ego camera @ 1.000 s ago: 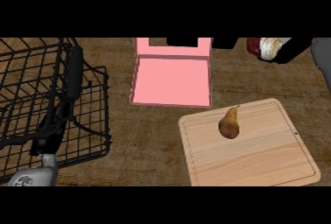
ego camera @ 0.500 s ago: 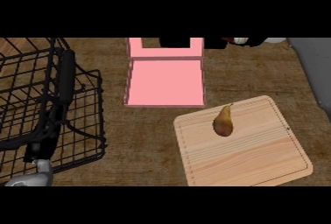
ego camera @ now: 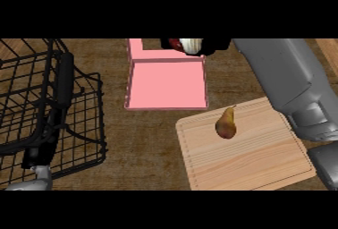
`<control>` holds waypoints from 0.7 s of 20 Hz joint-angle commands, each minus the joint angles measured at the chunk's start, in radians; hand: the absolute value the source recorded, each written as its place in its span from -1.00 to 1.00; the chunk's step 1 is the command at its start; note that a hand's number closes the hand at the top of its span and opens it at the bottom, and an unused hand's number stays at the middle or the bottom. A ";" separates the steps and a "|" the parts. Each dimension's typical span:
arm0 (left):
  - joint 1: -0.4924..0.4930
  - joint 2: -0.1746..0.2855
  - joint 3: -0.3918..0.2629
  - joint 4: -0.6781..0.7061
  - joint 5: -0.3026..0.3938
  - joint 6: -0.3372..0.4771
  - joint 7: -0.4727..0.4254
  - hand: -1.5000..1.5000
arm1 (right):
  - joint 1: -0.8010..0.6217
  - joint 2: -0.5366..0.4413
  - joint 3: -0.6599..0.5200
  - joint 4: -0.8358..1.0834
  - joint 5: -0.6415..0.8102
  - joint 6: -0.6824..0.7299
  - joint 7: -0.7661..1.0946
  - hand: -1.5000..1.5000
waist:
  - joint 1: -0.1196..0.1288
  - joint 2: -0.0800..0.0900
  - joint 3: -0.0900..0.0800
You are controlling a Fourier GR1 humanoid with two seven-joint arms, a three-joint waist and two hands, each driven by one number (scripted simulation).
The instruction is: Pick the cupcake from the cutting board and place it in the cardboard box
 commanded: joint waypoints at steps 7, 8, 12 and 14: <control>0.034 -0.029 -0.019 -0.010 -0.018 0.010 0.001 0.00 | -0.026 0.172 0.078 0.097 0.108 -0.077 0.084 1.00 | -0.002 0.005 -0.010; 0.038 -0.021 -0.015 -0.009 -0.003 -0.011 0.002 0.00 | -0.054 0.193 0.083 0.135 0.121 -0.082 0.112 1.00 | 0.007 0.008 -0.010; 0.029 -0.029 -0.024 0.021 -0.024 -0.001 -0.030 0.00 | -0.050 0.230 0.097 0.197 0.080 -0.094 0.212 -1.00 | 0.022 0.011 -0.011; 0.026 -0.040 -0.034 0.038 -0.025 -0.007 -0.035 0.00 | 0.029 0.231 0.140 0.194 0.060 -0.161 0.180 -1.00 | 0.025 0.011 -0.011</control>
